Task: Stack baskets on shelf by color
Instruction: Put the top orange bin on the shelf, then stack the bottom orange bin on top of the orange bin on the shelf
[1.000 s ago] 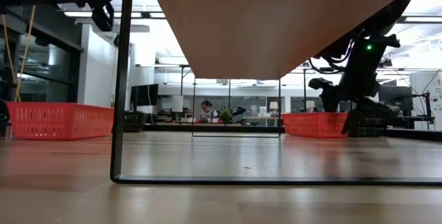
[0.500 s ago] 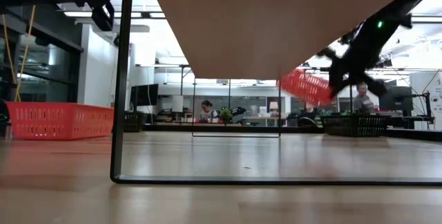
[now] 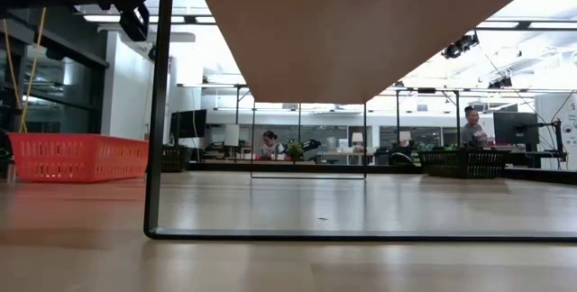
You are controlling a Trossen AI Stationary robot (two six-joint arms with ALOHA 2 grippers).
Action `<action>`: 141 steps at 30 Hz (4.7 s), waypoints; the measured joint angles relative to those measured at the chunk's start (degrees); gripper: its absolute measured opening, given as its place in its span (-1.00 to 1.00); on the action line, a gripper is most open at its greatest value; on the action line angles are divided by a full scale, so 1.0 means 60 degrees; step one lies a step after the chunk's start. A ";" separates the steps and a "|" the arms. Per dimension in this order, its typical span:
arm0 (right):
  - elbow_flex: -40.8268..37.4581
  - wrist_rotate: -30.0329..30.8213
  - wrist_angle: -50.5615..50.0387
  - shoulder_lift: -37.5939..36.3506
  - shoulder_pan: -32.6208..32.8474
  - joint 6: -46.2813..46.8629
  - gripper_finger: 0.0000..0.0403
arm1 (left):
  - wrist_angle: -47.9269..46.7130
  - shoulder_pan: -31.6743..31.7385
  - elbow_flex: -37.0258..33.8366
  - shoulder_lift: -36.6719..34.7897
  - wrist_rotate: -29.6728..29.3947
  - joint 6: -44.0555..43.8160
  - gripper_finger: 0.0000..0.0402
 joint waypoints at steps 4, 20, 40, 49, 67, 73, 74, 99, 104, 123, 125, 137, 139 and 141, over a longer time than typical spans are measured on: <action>0.1946 -0.0003 -0.2467 0.1534 0.1770 0.0248 -1.00 | 0.0000 0.0000 0.0000 0.0000 -0.0016 0.0000 -1.00; 0.5007 0.0435 -0.8018 0.6425 0.5154 0.6764 -1.00 | 0.0004 0.0004 0.0004 0.0000 -0.0514 0.0097 -1.00; 0.5000 0.0553 -0.7978 0.7785 0.4228 0.6758 -1.00 | 0.0007 0.0004 0.0007 0.0000 -0.0510 0.0073 -1.00; 0.5000 0.0852 -0.7595 0.7785 0.4200 0.6540 -0.81 | 0.0005 0.0004 0.0007 0.0000 -0.0510 0.0073 -1.00; 0.6492 0.0688 -0.9279 0.7778 0.4292 0.4701 -0.17 | 0.0007 0.0004 0.0007 0.0000 -0.0510 0.0073 -1.00; 0.6927 0.0044 -0.9958 0.7770 0.4292 0.3345 -0.20 | 0.0004 0.0004 0.0007 0.0000 -0.0506 -0.0033 -1.00; 0.6929 -0.0049 -1.0200 0.7770 0.4315 0.3286 -0.23 | 0.0006 0.0004 0.0007 0.0000 -0.0506 -0.0033 -1.00; 0.5700 -0.0073 -0.9424 0.7774 0.4656 0.4036 -0.99 | 0.0006 0.0004 0.0011 0.0000 -0.0543 -0.0033 -1.00; 0.5697 -0.0246 -0.9049 0.7774 0.4678 0.4014 -1.00 | 0.0007 0.0004 0.0011 0.0000 -0.0543 -0.0018 -1.00; 0.5837 -0.0851 -0.9505 0.7781 0.4685 0.3665 -1.00 | 0.0007 0.0004 0.0010 0.0000 -0.0539 -0.0009 -1.00; 0.6096 -0.0866 -1.0254 0.7778 0.4685 0.3649 -1.00 | 0.0005 0.0004 0.0007 0.0000 -0.0535 -0.0007 -1.00; 0.5350 -0.3503 -1.2096 0.7092 0.5300 0.1893 -1.00 | 0.0007 0.0004 0.0011 0.0000 -0.0539 -0.0925 -1.00; 0.4531 -0.4200 -1.1755 0.6761 0.5577 0.2345 -1.00 | 0.0007 0.0004 0.0011 0.0004 -0.0539 -0.0925 -1.00; 0.3641 -0.4789 -1.1233 0.6286 0.5944 0.3089 -1.00 | 0.0007 0.0007 0.0011 0.0004 -0.0539 -0.0925 -1.00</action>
